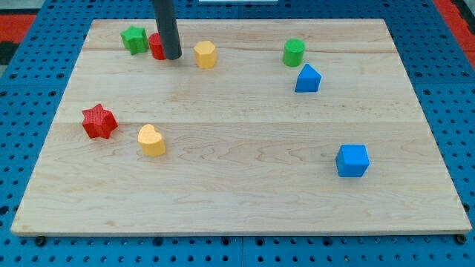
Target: Nudge the yellow heart a bit down
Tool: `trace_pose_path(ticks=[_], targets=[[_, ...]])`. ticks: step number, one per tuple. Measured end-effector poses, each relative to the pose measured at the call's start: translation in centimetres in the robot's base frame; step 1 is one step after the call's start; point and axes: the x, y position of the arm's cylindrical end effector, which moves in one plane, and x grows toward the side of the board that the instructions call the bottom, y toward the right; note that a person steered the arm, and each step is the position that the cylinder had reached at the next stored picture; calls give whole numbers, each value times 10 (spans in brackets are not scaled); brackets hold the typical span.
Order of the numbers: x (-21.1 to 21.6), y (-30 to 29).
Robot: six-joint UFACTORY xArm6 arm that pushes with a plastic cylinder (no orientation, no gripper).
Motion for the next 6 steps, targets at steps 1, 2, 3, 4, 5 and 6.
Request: trace_pose_path(ticks=[1, 2, 3, 4, 5, 6], targets=[[-2, -19], [-7, -44], [14, -28], [86, 12], [150, 12], [204, -23]])
